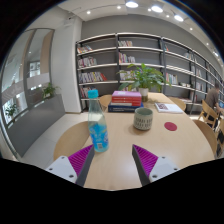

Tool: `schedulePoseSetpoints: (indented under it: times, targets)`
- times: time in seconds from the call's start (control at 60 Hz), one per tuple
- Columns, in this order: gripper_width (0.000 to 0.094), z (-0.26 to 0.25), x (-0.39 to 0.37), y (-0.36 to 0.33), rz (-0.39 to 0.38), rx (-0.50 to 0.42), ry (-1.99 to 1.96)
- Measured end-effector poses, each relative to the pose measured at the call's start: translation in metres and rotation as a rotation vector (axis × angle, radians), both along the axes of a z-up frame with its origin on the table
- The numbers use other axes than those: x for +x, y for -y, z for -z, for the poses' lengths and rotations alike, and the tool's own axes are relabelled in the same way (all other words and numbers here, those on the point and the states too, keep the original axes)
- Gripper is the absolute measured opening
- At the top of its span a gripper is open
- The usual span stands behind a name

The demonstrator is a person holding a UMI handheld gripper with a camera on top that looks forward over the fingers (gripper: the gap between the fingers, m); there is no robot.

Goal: Pour water

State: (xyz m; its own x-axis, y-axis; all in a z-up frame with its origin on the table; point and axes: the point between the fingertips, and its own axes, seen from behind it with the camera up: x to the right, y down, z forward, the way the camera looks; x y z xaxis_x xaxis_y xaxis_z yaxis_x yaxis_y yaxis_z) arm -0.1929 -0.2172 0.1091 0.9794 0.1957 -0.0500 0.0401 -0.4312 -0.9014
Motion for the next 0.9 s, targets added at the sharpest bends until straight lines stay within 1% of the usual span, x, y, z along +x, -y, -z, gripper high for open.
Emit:
schedulePoseSetpoints:
  times: [0.083, 0.1, 0.283, 0.467, 0.533, 0.583, 0.6, 0.683, 0.733, 0.75, 0.767, 0.783, 0.9]
  targets:
    - [0.0771, 0.007, -0.037, -0.022, -0.028, 0.001, -0.021]
    - [0.0771, 0.003, -0.034, -0.025, -0.032, 0.005, -0.025]
    - [0.0767, 0.000, -0.071, -0.089, -0.027, 0.050, -0.035]
    - [0.0741, 0.005, -0.091, -0.133, -0.038, 0.104, -0.031]
    - [0.0675, 0.006, -0.097, -0.142, -0.045, 0.136, -0.018]
    - [0.0544, 0.007, -0.092, -0.150, -0.028, 0.172, -0.009]
    - [0.0540, 0.006, -0.092, -0.151, -0.028, 0.182, -0.012]
    - [0.0442, 0.005, -0.096, -0.151, -0.054, 0.204, -0.024]
    - [0.0384, 0.003, -0.098, -0.153, -0.056, 0.216, -0.032]
    - [0.0377, 0.002, -0.098, -0.154, -0.059, 0.217, -0.037]
    - [0.0396, 0.002, -0.098, -0.154, -0.062, 0.218, -0.038]
    - [0.0346, 0.002, -0.099, -0.154, -0.066, 0.218, -0.041]
    - [0.0346, 0.003, -0.102, -0.157, -0.086, 0.208, -0.060]
